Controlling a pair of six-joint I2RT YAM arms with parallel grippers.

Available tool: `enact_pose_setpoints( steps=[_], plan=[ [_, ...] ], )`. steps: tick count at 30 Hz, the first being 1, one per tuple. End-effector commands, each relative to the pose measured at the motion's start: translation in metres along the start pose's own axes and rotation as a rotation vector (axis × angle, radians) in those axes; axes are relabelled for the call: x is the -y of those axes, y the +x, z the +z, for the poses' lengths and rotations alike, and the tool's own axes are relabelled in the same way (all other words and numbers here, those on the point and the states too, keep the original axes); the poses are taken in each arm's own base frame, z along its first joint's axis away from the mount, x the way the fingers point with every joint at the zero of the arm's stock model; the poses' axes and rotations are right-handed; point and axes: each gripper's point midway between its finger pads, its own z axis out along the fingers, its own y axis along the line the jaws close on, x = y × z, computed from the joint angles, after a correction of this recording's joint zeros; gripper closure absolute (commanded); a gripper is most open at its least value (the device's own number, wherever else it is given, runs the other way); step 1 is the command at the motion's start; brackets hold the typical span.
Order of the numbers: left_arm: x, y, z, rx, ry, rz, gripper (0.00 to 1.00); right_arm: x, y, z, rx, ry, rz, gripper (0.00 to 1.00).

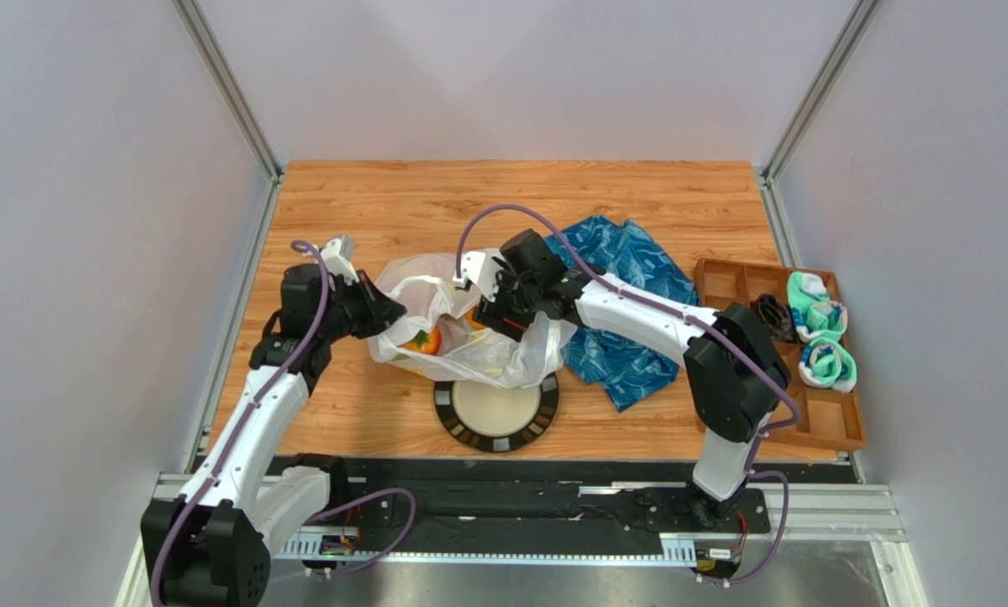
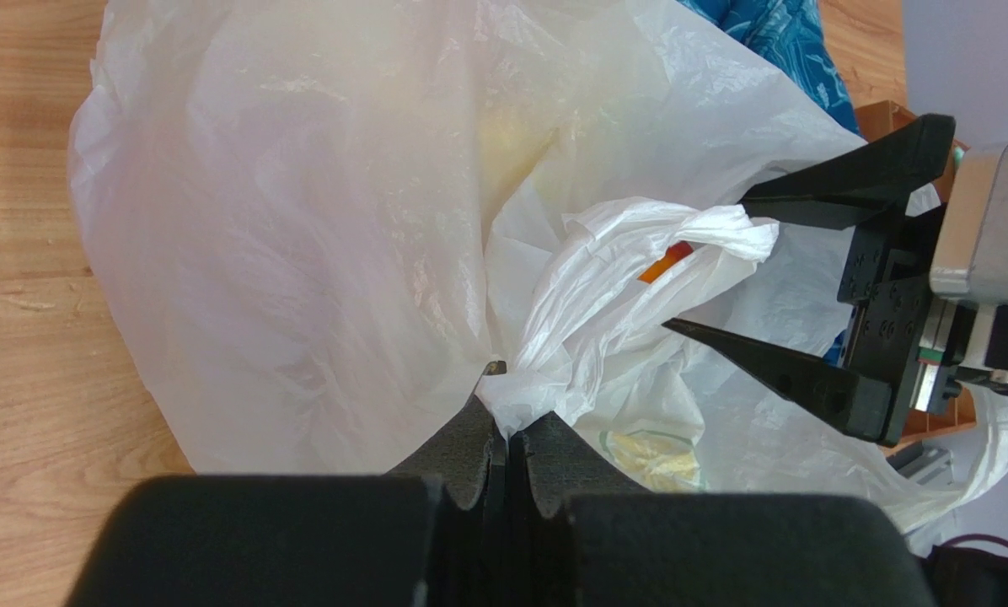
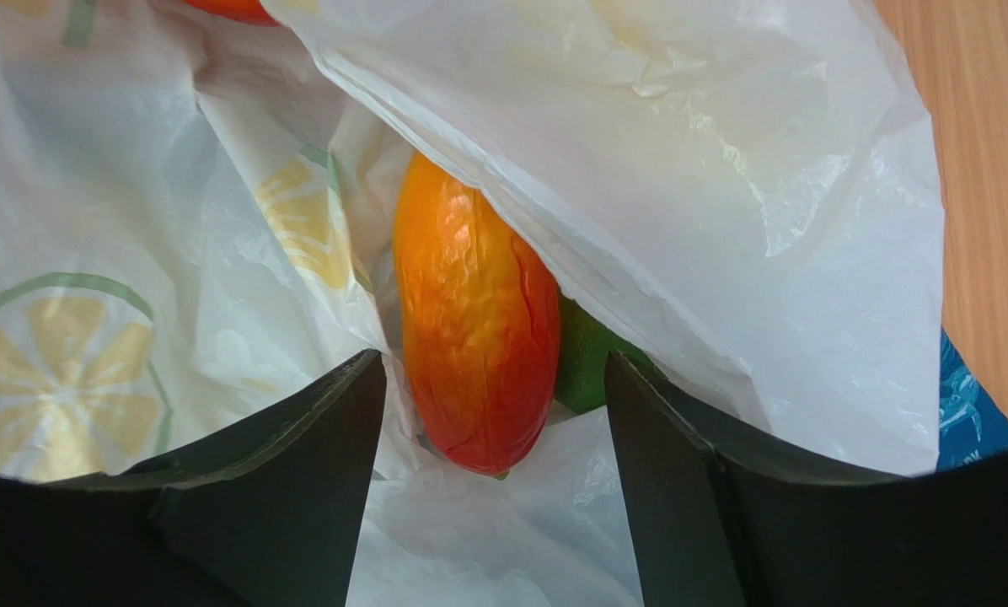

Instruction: Take the fake fruits out of the plastic bag

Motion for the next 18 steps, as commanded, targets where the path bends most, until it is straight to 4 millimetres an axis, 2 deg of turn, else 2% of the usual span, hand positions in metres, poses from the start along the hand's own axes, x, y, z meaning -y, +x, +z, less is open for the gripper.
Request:
enact_pose_setpoints(
  steps=[1, 5, 8, 10, 15, 17, 18],
  plan=[
    [0.012, -0.014, -0.001, 0.043, 0.046, 0.008, 1.0, 0.0, -0.03, -0.001, 0.046, -0.067, 0.065, 0.31],
    [0.012, -0.01, -0.002, 0.039, 0.05, 0.004, 1.0, 0.001, -0.048, -0.001, 0.071, -0.105, 0.09, 0.31],
    [0.012, -0.01, -0.005, 0.043, 0.049, 0.005, 1.0, -0.005, -0.057, -0.005, 0.08, -0.165, 0.075, 0.31],
    [0.012, -0.01, -0.006, 0.045, 0.045, 0.006, 1.0, 0.003, -0.056, -0.002, 0.068, -0.116, 0.107, 0.33],
    [0.013, -0.012, -0.006, 0.055, 0.051, 0.004, 1.0, 0.021, -0.036, 0.02, -0.046, -0.02, 0.09, 0.34],
    [0.014, -0.014, -0.006, 0.058, 0.051, 0.008, 1.0, 0.016, -0.02, 0.028, -0.122, -0.039, 0.074, 0.34],
    [0.015, -0.015, -0.006, 0.061, 0.052, 0.01, 1.0, 0.017, -0.02, 0.029, -0.135, -0.037, 0.074, 0.34]
  ],
)
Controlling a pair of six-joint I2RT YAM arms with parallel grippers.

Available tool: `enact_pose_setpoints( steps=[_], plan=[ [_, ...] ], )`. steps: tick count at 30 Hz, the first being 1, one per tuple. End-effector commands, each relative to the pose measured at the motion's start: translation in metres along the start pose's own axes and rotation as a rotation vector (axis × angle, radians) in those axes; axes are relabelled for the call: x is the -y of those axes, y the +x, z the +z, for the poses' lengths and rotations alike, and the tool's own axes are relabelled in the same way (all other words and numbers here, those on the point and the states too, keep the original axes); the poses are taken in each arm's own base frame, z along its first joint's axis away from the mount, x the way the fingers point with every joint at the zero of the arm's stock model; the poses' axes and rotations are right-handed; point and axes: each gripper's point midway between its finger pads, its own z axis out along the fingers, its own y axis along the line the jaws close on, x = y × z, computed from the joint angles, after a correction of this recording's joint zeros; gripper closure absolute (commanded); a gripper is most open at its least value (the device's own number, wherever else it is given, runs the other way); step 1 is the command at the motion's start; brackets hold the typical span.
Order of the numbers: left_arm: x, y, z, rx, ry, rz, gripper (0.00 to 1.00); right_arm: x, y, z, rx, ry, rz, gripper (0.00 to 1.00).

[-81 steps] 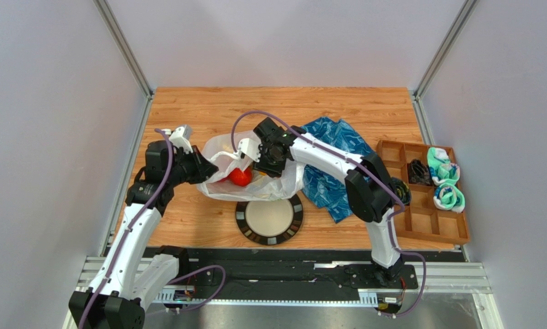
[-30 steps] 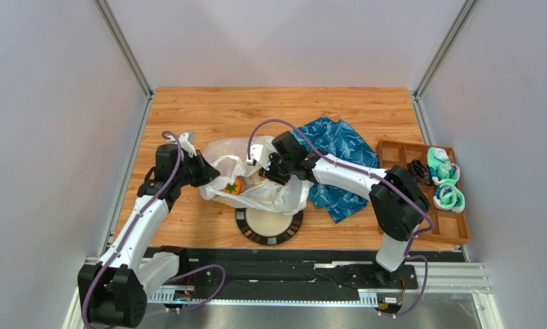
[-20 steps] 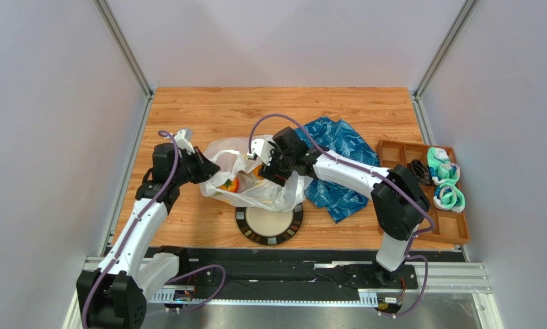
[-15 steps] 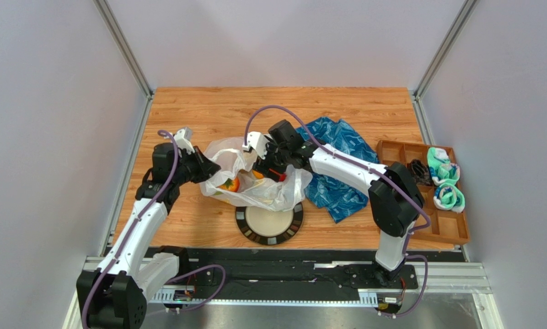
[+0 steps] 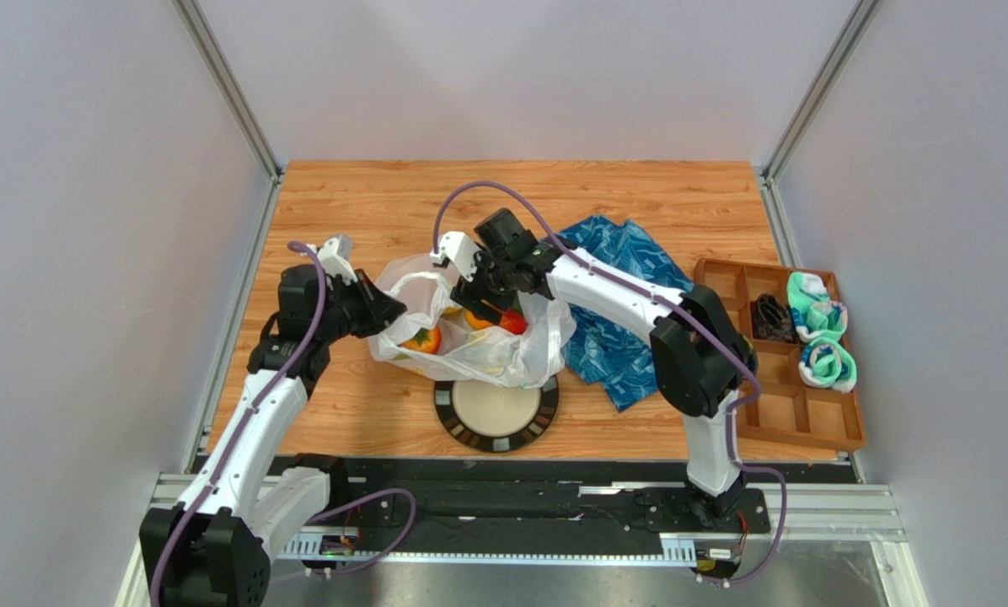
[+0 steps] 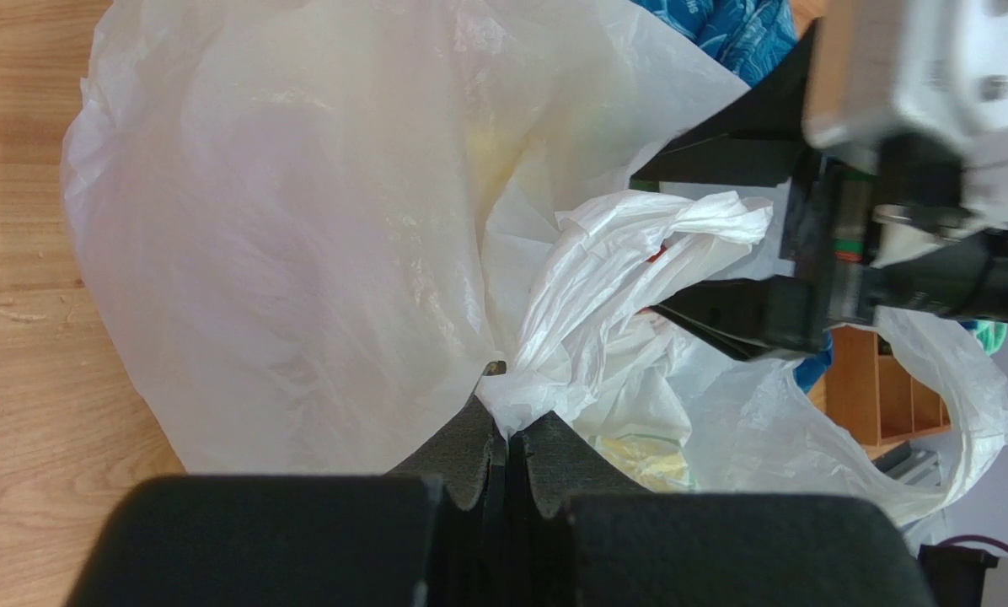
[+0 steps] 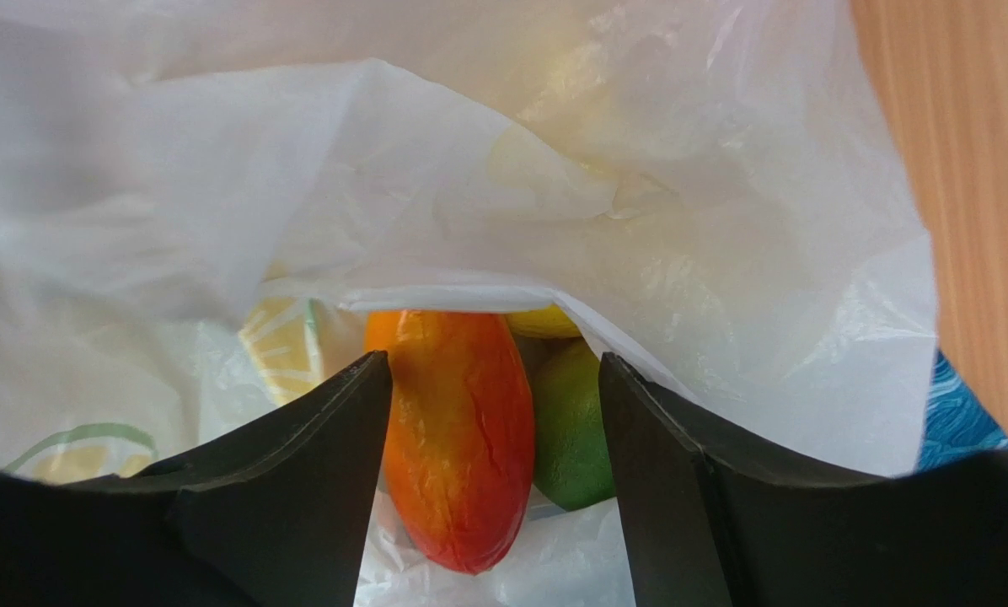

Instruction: Take the fake fruits out of the plastic bag

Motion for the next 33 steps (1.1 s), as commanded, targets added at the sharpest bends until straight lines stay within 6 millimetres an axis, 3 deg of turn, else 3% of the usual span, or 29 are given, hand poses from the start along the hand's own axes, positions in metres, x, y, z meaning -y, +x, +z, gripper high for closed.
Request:
enact_pose_setpoints(
  steps=[1, 13, 14, 15, 16, 19, 26, 29, 33],
  plan=[
    [0.008, -0.011, -0.002, 0.037, 0.026, 0.008, 1.0, 0.005, 0.022, 0.011, -0.133, 0.029, -0.007, 0.35],
    [0.008, -0.014, -0.005, 0.057, 0.023, 0.021, 1.0, -0.012, 0.046, 0.009, -0.236, -0.007, -0.09, 0.37],
    [0.009, -0.015, -0.005, 0.06, 0.024, 0.024, 1.0, -0.01, 0.047, 0.011, -0.252, -0.003, -0.088, 0.46],
    [0.009, -0.015, -0.006, 0.061, 0.025, 0.025, 1.0, -0.005, 0.049, 0.01, -0.273, 0.022, -0.086, 0.69],
    [0.009, -0.015, -0.006, 0.064, 0.023, 0.025, 1.0, -0.002, 0.05, 0.008, -0.281, 0.03, -0.072, 0.76],
    [0.009, -0.016, -0.006, 0.068, 0.022, 0.03, 1.0, 0.006, 0.023, -0.008, -0.176, 0.062, -0.048, 0.85],
    [0.012, -0.021, -0.008, 0.079, 0.03, 0.04, 1.0, -0.001, -0.062, -0.093, 0.11, 0.074, -0.016, 0.87],
    [0.014, -0.024, -0.008, 0.088, 0.033, 0.04, 1.0, -0.014, -0.083, -0.127, 0.208, 0.051, -0.023, 0.88],
    [0.017, -0.03, -0.008, 0.1, 0.039, 0.046, 1.0, -0.07, -0.082, -0.159, 0.28, -0.134, -0.133, 0.87]
  ],
)
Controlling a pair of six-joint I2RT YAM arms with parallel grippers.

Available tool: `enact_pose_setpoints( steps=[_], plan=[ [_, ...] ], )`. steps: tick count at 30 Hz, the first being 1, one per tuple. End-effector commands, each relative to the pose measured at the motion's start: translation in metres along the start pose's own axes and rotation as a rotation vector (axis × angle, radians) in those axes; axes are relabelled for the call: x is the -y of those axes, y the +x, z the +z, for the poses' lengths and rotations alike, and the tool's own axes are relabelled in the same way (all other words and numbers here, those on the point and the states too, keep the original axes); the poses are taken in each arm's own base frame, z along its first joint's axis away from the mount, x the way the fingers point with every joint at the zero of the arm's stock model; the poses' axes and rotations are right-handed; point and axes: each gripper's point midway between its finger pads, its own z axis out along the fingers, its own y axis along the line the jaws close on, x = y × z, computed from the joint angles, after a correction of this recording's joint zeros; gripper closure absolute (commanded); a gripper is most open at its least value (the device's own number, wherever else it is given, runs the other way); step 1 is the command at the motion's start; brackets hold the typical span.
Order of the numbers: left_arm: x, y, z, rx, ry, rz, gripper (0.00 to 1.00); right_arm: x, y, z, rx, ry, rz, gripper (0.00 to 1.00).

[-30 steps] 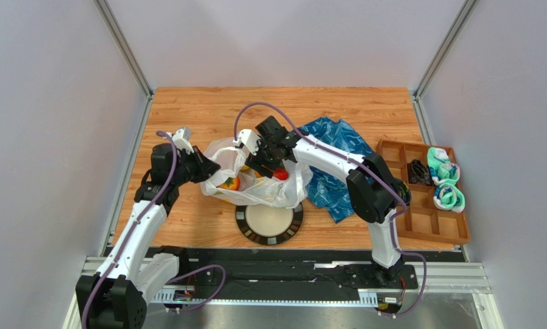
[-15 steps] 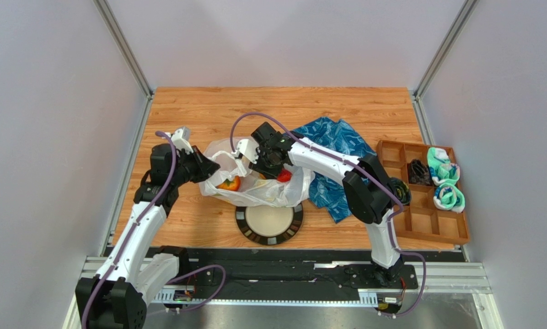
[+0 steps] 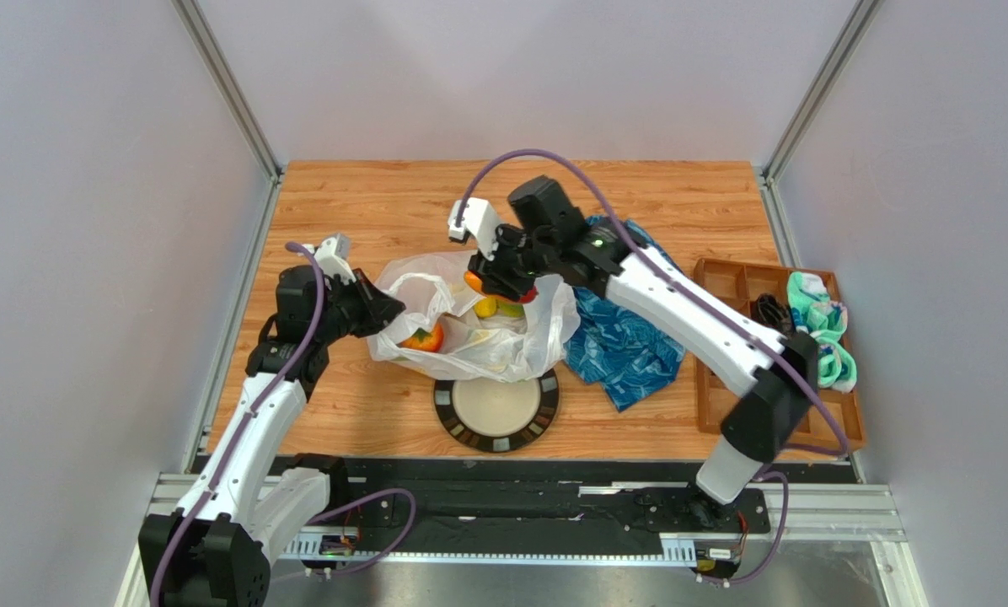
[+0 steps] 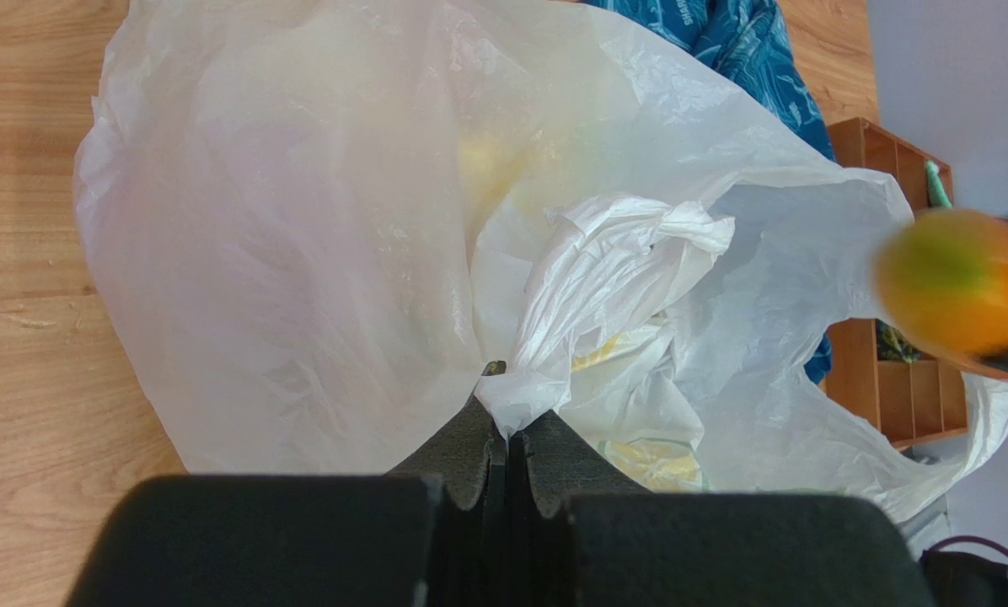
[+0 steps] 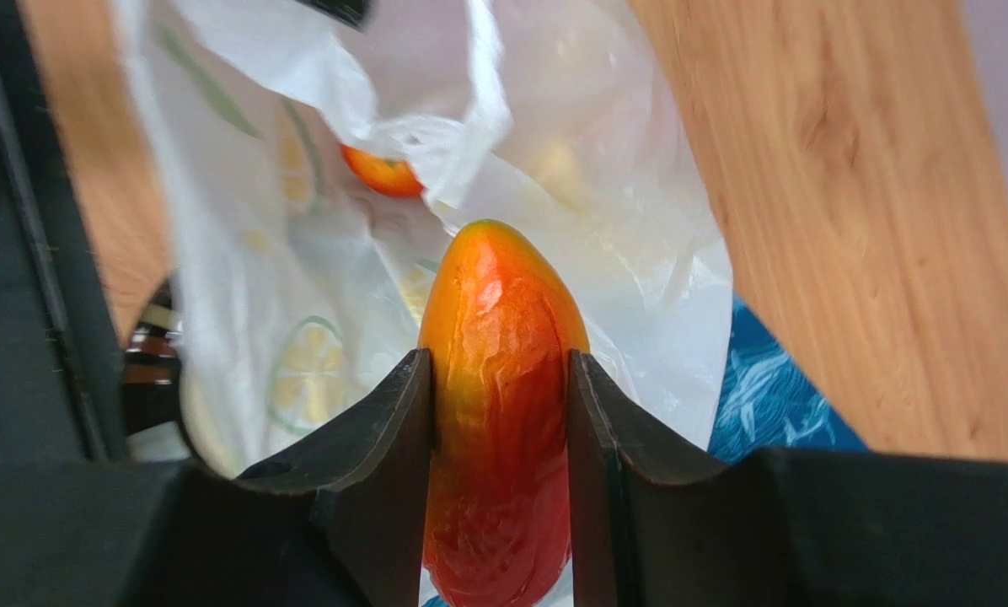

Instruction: Take the fake fruits out of the plastic bag

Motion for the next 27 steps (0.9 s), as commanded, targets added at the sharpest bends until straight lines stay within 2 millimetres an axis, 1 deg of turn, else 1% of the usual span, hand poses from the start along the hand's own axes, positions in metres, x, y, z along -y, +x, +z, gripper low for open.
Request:
enact_pose_setpoints(
  steps=[1, 2, 3, 4, 5, 6, 7, 8, 10, 11, 12, 14, 15, 16, 17, 18, 19, 20, 21, 23, 24, 26, 27],
  plan=[
    [0.015, -0.028, -0.004, 0.084, 0.037, 0.039, 1.0, -0.064, -0.014, -0.048, 0.127, -0.204, -0.093, 0.87],
    [0.016, -0.029, -0.004, 0.088, 0.037, 0.039, 1.0, -0.081, -0.004, -0.051, 0.11, -0.262, -0.125, 0.86],
    [0.017, -0.031, -0.004, 0.092, 0.041, 0.041, 1.0, -0.096, 0.013, -0.051, 0.062, -0.296, -0.154, 0.86],
    [0.018, -0.033, -0.005, 0.098, 0.041, 0.043, 1.0, -0.098, 0.02, -0.056, 0.055, -0.287, -0.167, 0.86],
    [0.018, -0.033, -0.004, 0.099, 0.04, 0.045, 1.0, -0.105, 0.047, -0.05, 0.004, -0.311, -0.163, 0.86],
    [0.018, -0.035, -0.005, 0.103, 0.039, 0.046, 1.0, -0.105, 0.054, -0.052, 0.006, -0.315, -0.216, 0.87],
    [0.017, -0.035, -0.005, 0.101, 0.036, 0.048, 1.0, -0.11, 0.062, -0.051, -0.001, -0.335, -0.234, 0.87],
    [0.016, -0.034, -0.004, 0.097, 0.032, 0.05, 1.0, -0.122, 0.077, -0.048, -0.014, -0.39, -0.236, 0.86],
    [0.015, -0.033, -0.005, 0.091, 0.023, 0.049, 1.0, -0.137, 0.087, -0.047, -0.014, -0.452, -0.295, 0.86],
    [0.014, -0.032, -0.004, 0.087, 0.019, 0.048, 1.0, -0.145, 0.099, -0.044, -0.035, -0.478, -0.316, 0.86],
    [0.013, -0.03, -0.004, 0.08, 0.015, 0.048, 1.0, -0.156, 0.103, -0.039, -0.038, -0.498, -0.36, 0.86],
    [0.011, -0.028, -0.004, 0.076, 0.011, 0.048, 1.0, -0.161, 0.112, -0.029, -0.049, -0.498, -0.408, 0.86],
    [0.011, -0.027, -0.005, 0.076, 0.011, 0.048, 1.0, -0.165, 0.118, -0.016, -0.05, -0.499, -0.419, 0.86],
    [0.01, -0.026, -0.005, 0.073, 0.011, 0.05, 1.0, -0.166, 0.119, -0.01, -0.051, -0.493, -0.405, 0.86],
    [0.01, -0.025, -0.005, 0.073, 0.011, 0.054, 1.0, -0.161, 0.114, 0.0, -0.031, -0.459, -0.406, 0.86],
    [0.009, -0.024, -0.006, 0.071, 0.008, 0.062, 1.0, -0.16, 0.12, 0.01, -0.049, -0.449, -0.388, 0.85],
    [0.009, -0.025, -0.007, 0.075, 0.006, 0.068, 1.0, -0.154, 0.122, 0.018, -0.066, -0.401, -0.358, 0.85],
    [0.008, -0.025, -0.008, 0.078, 0.004, 0.073, 1.0, -0.148, 0.114, 0.027, -0.034, -0.36, -0.357, 0.85],
    [0.007, -0.023, -0.008, 0.075, -0.001, 0.076, 1.0, -0.146, 0.12, 0.033, -0.049, -0.348, -0.352, 0.85],
    [0.007, -0.024, -0.009, 0.082, -0.001, 0.079, 1.0, -0.145, 0.123, 0.04, -0.048, -0.343, -0.374, 0.84],
    [0.007, -0.024, -0.009, 0.085, -0.001, 0.08, 1.0, -0.146, 0.128, 0.041, -0.059, -0.354, -0.382, 0.81],
    [0.006, -0.023, -0.009, 0.088, 0.001, 0.078, 1.0, -0.152, 0.138, 0.04, -0.088, -0.389, -0.41, 0.59],
    [0.007, -0.023, -0.009, 0.089, 0.004, 0.079, 1.0, -0.154, 0.141, 0.039, -0.106, -0.401, -0.406, 0.46]
  ],
)
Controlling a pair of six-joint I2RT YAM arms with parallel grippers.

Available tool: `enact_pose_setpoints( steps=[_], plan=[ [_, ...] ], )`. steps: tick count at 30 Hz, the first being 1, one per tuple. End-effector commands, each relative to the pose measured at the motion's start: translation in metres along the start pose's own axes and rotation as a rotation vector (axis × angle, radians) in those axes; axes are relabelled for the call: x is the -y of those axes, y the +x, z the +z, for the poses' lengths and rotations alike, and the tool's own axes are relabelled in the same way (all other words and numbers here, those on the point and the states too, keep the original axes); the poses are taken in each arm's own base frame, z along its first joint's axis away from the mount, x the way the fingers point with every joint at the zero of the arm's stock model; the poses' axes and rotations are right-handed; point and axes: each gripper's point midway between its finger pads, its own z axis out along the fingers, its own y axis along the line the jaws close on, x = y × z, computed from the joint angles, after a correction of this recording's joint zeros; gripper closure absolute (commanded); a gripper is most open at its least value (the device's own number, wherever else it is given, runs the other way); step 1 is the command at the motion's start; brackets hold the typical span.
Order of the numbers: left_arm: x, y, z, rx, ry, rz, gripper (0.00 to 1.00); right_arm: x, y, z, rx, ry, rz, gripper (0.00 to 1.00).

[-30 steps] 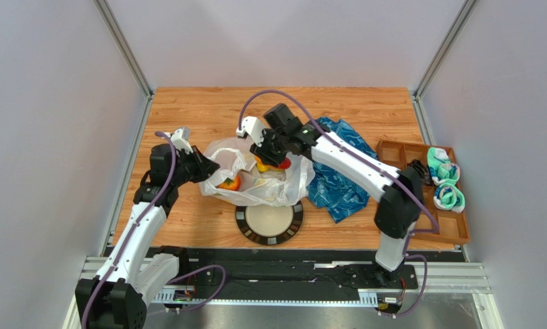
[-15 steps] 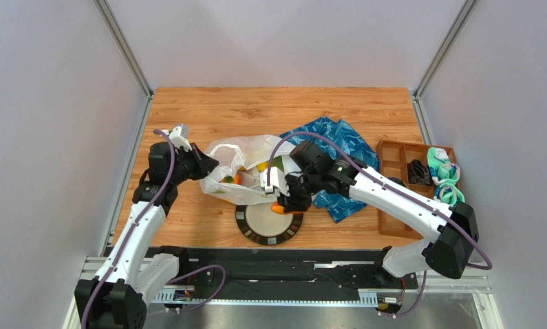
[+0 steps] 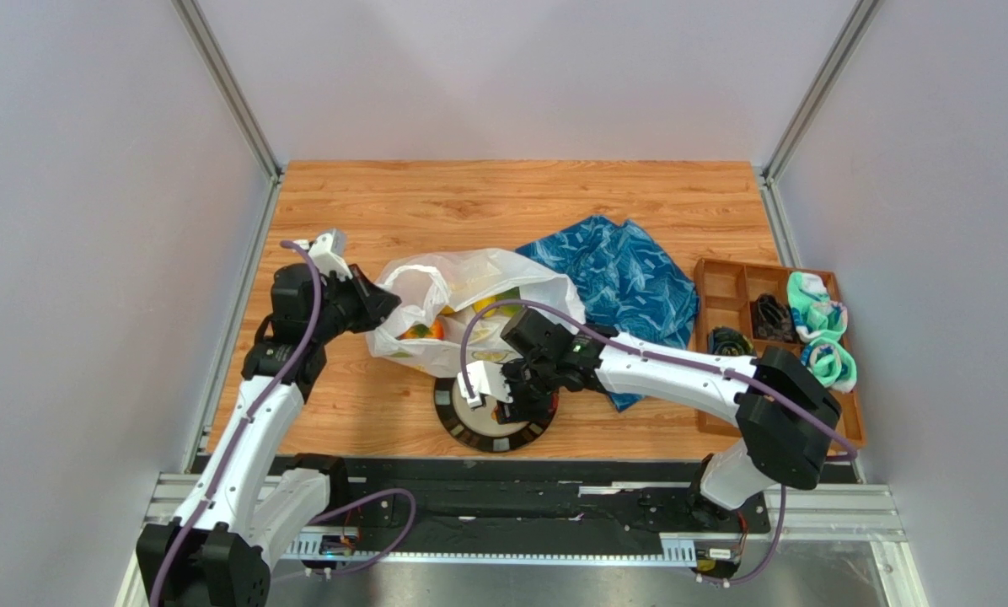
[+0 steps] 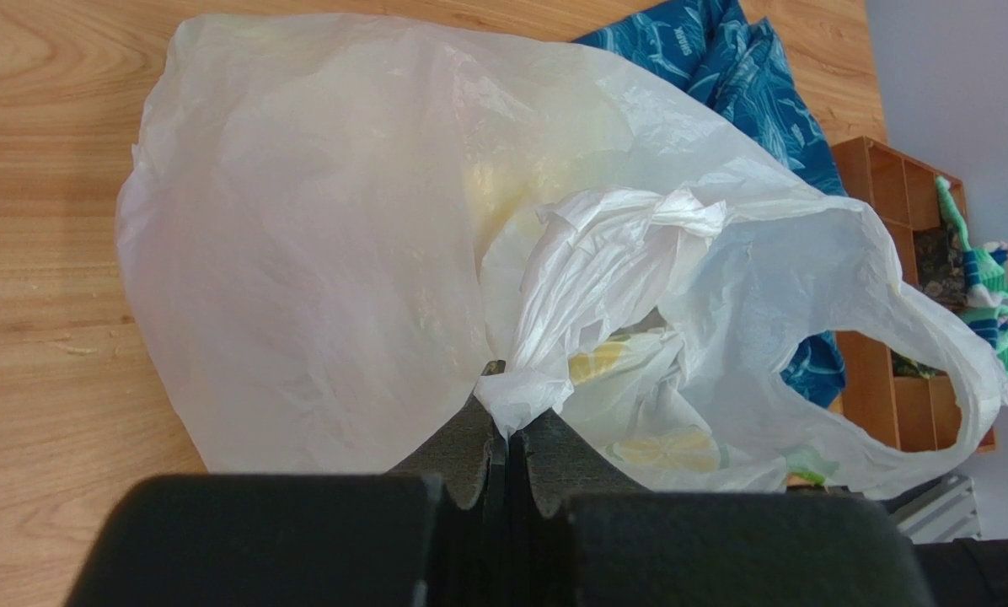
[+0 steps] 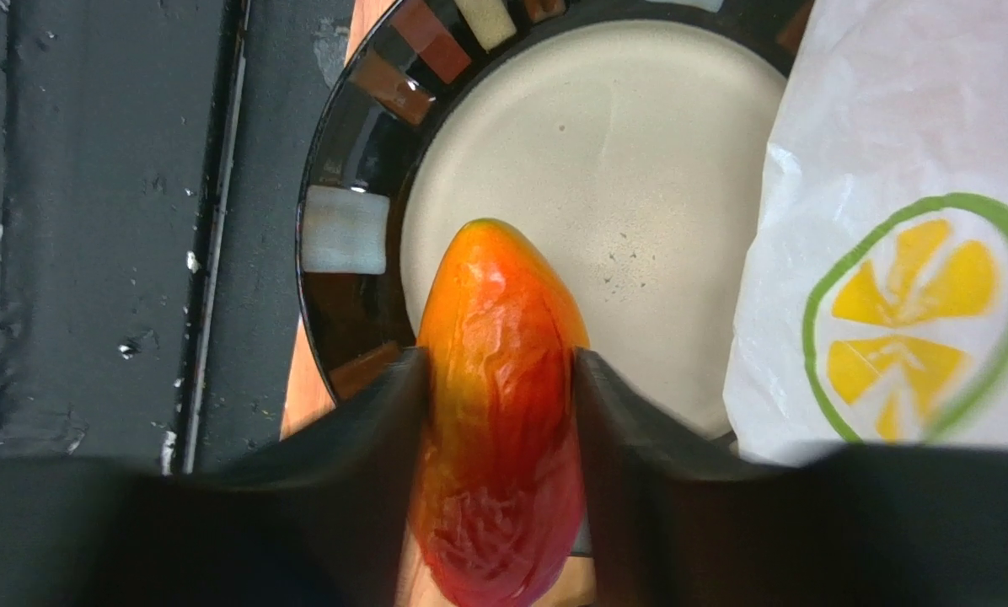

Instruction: Take the fake fruits out of the plastic bag

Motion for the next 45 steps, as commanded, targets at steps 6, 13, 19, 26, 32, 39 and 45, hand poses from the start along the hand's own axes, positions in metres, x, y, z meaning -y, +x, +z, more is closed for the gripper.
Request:
enact_pose_setpoints(
  steps=[6, 13, 19, 26, 32, 39, 45],
  plan=[
    [0.009, -0.011, -0.007, 0.03, 0.033, 0.05, 1.0, 0.013, -0.063, -0.097, 0.075, 0.051, 0.008, 0.0],
    [0.023, -0.007, -0.005, -0.007, 0.14, 0.154, 1.0, 0.107, -0.115, -0.155, 0.294, 0.387, 0.098, 0.14],
    [0.019, 0.004, -0.004, -0.092, 0.169, 0.231, 1.0, 0.159, -0.054, -0.102, 0.157, 0.367, 0.21, 0.56],
    [0.007, -0.005, -0.003, -0.152, 0.144, 0.245, 1.0, 0.171, -0.035, -0.094, 0.125, 0.309, 0.156, 0.7],
    [0.011, -0.018, 0.003, -0.121, 0.17, 0.261, 1.0, 0.19, 0.004, -0.061, 0.009, 0.29, 0.214, 0.68],
    [0.019, -0.013, -0.003, -0.116, 0.197, 0.22, 1.0, 0.222, 0.037, -0.041, -0.095, 0.315, 0.306, 0.46],
    [0.016, -0.009, -0.004, -0.1, 0.192, 0.214, 1.0, 0.235, 0.052, -0.045, -0.134, 0.339, 0.314, 0.3]
  ],
)
